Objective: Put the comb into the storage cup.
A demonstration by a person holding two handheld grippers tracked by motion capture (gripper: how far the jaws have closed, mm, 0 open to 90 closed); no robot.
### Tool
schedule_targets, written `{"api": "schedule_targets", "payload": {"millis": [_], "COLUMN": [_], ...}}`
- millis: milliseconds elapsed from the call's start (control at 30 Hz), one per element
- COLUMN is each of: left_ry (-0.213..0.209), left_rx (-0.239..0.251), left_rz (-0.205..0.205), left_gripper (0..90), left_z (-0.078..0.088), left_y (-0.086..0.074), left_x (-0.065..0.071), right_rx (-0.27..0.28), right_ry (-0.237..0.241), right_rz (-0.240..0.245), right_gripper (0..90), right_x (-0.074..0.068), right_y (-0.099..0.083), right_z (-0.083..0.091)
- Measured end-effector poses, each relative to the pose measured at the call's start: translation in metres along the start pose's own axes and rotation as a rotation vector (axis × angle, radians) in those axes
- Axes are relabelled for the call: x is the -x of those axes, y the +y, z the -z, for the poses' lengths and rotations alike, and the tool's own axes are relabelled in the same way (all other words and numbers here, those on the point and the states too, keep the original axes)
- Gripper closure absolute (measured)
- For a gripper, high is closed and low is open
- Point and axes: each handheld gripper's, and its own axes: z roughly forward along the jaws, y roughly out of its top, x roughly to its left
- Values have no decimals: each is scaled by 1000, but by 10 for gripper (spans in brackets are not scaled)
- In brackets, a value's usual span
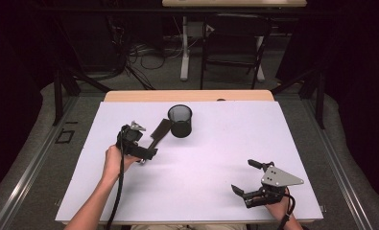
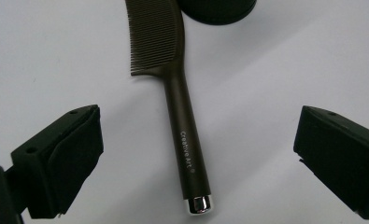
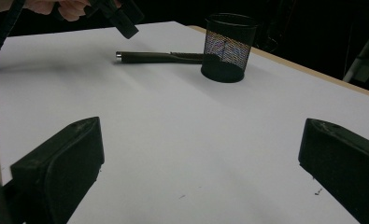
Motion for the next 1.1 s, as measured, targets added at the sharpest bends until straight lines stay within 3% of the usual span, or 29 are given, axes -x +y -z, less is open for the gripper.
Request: {"api": "schedule_targets", "payload": {"millis": [233, 267, 500, 667, 833, 933, 1100], "left_ry": [6, 11, 20, 31, 35, 24, 24], "left_rx": [-50, -79, -144, -180, -181, -189, -196], "left_rz": [15, 14, 12, 4, 3, 6, 1], "left_gripper": [1, 1, 0, 0, 1, 44, 191], "left_z": [-2, -5, -12, -18, -26, -29, -32], "left_y": [7, 10, 20, 28, 31, 32, 34], "left_x": [-7, -10, -14, -15, -14, -15, -15], "right_rx": [-3, -2, -6, -9, -10, -9, -11], "right_ry": [1, 1, 2, 6, 11, 13, 15], "right_rz": [-2, -2, -2, 0, -4, 0, -4], "right_gripper": [0, 0, 0, 0, 0, 0, 0], "right_x": [0, 0, 1, 1, 1, 1, 1], "right_y": [0, -1, -1, -1, -1, -1, -1], "right_z": [0, -1, 0, -1, 0, -1, -1]}}
